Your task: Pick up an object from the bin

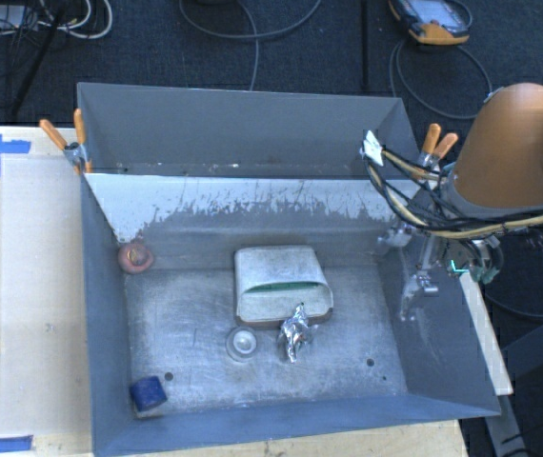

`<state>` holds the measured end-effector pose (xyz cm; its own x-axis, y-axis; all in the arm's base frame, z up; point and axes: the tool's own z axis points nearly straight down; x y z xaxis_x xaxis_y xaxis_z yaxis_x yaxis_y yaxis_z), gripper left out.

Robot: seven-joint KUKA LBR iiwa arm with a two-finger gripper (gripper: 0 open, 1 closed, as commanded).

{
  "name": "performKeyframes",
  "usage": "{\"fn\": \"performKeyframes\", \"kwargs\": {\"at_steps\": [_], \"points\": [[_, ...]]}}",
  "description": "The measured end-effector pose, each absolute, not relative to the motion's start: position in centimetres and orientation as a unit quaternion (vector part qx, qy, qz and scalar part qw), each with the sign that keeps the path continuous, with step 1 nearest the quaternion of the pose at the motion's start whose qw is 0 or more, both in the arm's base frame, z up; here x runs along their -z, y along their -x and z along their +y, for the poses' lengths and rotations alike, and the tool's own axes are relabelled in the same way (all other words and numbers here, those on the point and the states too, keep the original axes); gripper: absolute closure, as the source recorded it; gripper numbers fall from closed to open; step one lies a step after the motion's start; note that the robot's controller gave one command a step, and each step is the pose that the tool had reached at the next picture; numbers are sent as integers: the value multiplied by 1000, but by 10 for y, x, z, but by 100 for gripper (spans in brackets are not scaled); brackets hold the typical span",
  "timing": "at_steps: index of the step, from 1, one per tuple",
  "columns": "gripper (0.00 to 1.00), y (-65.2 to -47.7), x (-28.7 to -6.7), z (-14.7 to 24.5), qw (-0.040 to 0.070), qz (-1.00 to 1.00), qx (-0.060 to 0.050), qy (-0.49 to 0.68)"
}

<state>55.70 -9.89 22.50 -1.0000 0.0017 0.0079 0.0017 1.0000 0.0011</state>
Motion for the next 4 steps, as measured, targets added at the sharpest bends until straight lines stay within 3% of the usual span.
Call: {"fn": "performKeyframes", "kwargs": {"at_steps": [1,2,3,4], "points": [[0,-578,-131,-15,3,-998,2,-63],[0,-585,-108,-15,-12,-999,-2,-50],[100,-586,-106,-13,-14,-999,-1,-52],[100,-591,-200,-6,-4,-987,-1,-162]]}}
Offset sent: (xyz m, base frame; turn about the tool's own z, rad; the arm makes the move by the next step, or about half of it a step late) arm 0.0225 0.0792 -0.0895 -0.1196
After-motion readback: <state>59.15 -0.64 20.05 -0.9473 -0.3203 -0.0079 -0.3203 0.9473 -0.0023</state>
